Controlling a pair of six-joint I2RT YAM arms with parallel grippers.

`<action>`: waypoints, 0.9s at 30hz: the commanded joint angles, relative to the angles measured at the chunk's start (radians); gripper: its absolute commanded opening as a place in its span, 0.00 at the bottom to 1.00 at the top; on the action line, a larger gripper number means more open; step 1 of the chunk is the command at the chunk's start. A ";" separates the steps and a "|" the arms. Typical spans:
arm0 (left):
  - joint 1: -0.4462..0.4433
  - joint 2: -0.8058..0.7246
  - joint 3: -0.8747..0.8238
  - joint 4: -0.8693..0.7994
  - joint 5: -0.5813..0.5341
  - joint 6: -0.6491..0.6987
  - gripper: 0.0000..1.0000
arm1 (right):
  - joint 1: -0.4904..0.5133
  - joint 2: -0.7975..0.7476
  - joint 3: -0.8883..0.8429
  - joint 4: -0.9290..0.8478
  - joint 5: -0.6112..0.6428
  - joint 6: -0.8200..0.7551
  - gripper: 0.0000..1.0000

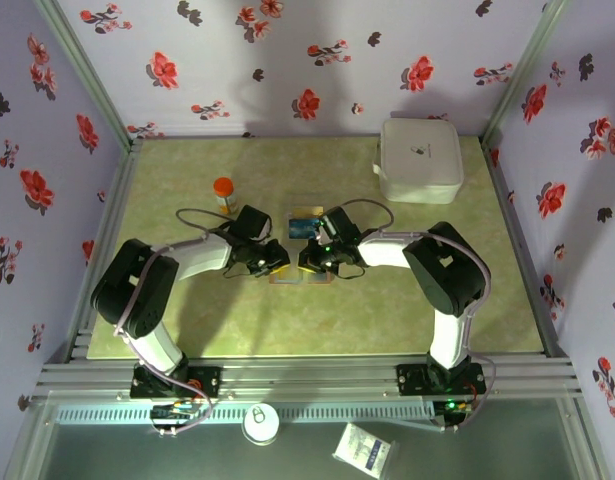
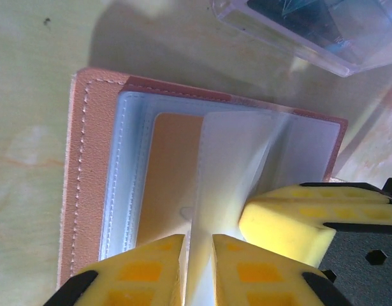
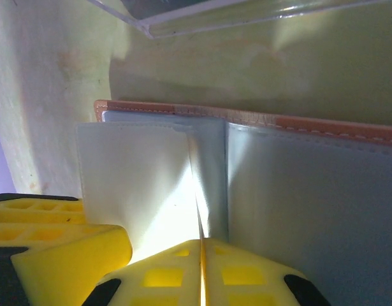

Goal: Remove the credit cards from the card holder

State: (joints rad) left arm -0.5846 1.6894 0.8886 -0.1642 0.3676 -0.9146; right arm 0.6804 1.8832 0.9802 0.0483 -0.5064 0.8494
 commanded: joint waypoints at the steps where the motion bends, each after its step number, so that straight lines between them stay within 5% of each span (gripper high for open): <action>1: -0.009 0.010 0.031 0.006 0.015 -0.013 0.18 | 0.003 0.000 -0.015 -0.005 -0.018 0.004 0.11; 9: -0.020 -0.034 0.052 -0.008 0.016 -0.013 0.23 | -0.005 -0.125 -0.015 -0.108 0.079 -0.034 0.22; 27: -0.134 0.138 0.222 -0.023 0.051 -0.009 0.24 | -0.093 -0.440 -0.072 -0.363 0.269 -0.105 0.25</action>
State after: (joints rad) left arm -0.7002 1.7779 1.0756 -0.1719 0.3958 -0.9150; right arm 0.5941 1.4746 0.9302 -0.2581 -0.2829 0.7666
